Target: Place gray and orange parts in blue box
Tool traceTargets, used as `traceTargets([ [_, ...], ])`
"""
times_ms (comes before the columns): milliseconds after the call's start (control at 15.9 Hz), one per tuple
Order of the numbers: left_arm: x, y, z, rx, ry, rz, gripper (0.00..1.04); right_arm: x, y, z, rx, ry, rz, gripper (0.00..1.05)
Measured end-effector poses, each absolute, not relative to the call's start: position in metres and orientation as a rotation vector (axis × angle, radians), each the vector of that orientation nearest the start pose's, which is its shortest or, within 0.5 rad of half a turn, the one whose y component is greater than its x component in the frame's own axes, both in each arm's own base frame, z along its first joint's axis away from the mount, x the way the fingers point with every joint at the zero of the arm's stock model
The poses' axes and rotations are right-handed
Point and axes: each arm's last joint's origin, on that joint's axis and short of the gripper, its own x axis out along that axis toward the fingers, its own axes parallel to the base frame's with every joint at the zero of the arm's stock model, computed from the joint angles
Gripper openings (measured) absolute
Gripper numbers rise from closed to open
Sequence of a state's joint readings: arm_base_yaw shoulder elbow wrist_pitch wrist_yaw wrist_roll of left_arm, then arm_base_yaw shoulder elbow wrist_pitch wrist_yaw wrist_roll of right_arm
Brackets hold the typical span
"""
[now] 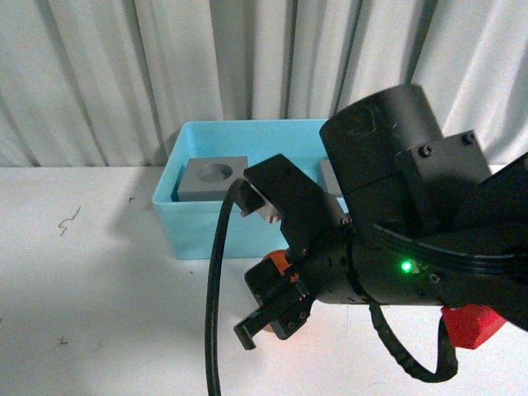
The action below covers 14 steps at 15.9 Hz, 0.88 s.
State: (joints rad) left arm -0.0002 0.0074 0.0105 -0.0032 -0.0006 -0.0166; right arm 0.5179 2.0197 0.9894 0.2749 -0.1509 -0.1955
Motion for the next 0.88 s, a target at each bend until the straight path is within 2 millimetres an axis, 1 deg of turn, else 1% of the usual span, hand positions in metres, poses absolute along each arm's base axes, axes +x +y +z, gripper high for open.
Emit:
traceTargets([
  [63, 0.098, 0.0, 0.166, -0.017, 0.001, 0.0, 0.98, 0.324, 0.192, 0.115, -0.305, 0.644, 0.732, 0.48],
  [126, 0.098, 0.0, 0.166, -0.017, 0.001, 0.0, 0.98, 0.321, 0.191, 0.142, -0.284, 0.565, 0.754, 0.48],
  [189, 0.098, 0.0, 0.166, -0.017, 0.0, 0.0, 0.98, 0.319, 0.187, 0.183, -0.247, 0.444, 0.766, 0.48],
  [252, 0.098, 0.0, 0.166, -0.017, 0.001, 0.0, 0.98, 0.322, 0.184, 0.223, -0.221, 0.31, 0.751, 0.48],
  [315, 0.098, 0.0, 0.166, -0.017, 0.0, 0.0, 0.98, 0.333, 0.179, 0.249, -0.204, 0.225, 0.714, 0.48],
  [378, 0.098, 0.0, 0.166, -0.017, 0.0, 0.0, 0.98, 0.349, 0.171, 0.262, -0.193, 0.181, 0.654, 0.48],
  [441, 0.098, 0.0, 0.166, -0.017, 0.001, 0.0, 0.98, 0.366, 0.166, 0.257, -0.175, 0.21, 0.608, 0.48],
  [504, 0.098, 0.0, 0.166, -0.017, 0.0, 0.0, 0.98, 0.386, 0.163, 0.237, -0.168, 0.277, 0.558, 0.48],
  [567, 0.098, 0.0, 0.166, -0.017, 0.0, 0.0, 0.98, 0.399, 0.166, 0.222, -0.159, 0.33, 0.543, 0.48],
  [630, 0.098, 0.0, 0.166, -0.017, 0.001, 0.0, 0.98, 0.409, 0.172, 0.215, -0.158, 0.35, 0.529, 0.48],
  [693, 0.098, 0.0, 0.166, -0.017, 0.0, 0.0, 0.98, 0.42, 0.177, 0.217, -0.149, 0.341, 0.507, 0.48],
  [756, 0.098, 0.0, 0.166, -0.017, 0.0, 0.0, 0.98, 0.429, 0.184, 0.224, -0.142, 0.323, 0.49, 0.48],
  [819, 0.098, 0.0, 0.166, -0.017, 0.001, 0.0, 0.98, 0.436, 0.189, 0.223, -0.136, 0.325, 0.473, 0.48],
  [882, 0.098, 0.0, 0.166, -0.017, 0.0, 0.0, 0.98, 0.443, 0.192, 0.215, -0.129, 0.35, 0.45, 0.48],
])
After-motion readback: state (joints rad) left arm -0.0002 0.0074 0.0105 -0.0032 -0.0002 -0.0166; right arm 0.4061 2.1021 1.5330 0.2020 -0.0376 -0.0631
